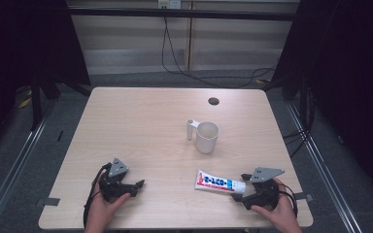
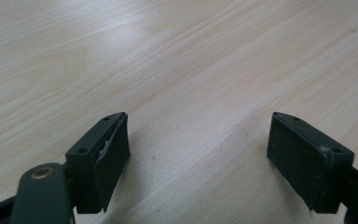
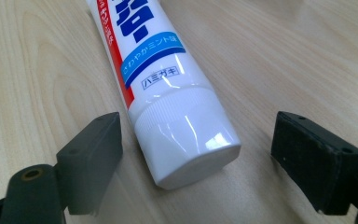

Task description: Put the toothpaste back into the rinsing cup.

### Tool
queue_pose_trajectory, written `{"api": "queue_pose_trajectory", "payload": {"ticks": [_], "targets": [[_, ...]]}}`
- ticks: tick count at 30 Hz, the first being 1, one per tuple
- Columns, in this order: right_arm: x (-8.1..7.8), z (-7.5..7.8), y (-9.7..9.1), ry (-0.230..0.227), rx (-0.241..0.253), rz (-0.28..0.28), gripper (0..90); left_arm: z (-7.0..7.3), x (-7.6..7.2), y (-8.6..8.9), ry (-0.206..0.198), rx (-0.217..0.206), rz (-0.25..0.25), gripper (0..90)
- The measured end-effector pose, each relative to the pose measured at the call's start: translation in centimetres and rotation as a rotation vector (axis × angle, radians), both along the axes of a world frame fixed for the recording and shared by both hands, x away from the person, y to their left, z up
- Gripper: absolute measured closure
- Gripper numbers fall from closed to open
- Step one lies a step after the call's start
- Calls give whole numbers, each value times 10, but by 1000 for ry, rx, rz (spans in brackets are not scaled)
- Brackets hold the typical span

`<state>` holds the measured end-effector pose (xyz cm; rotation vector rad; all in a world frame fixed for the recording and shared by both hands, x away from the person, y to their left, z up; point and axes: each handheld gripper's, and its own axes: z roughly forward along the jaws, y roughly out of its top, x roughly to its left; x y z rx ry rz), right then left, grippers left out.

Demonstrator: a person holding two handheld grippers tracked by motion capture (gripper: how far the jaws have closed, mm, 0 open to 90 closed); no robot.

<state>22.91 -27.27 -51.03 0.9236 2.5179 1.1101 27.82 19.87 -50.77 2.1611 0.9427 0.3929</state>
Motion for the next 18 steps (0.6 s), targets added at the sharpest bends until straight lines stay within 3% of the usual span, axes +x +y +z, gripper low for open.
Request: {"api": "queue_pose_trajectory", "payload": {"ticks": [4,8,11,13,15,18], "targets": [[-1,0,1,0,-1,-11,157,0,0,0,0,0,0,206],[1,5,4,35,-35,-7,159,0,0,0,0,0,0,206],[7,15,13,90,-128,20,169,0,0,0,1,0,0,205],[9,25,21,82,-185,48,169,0,0,0,2,1,0,205],[10,30,24,74,-202,53,173,0,0,0,1,0,-1,205],[16,41,36,111,-234,79,180,0,0,0,1,0,-1,204]]}}
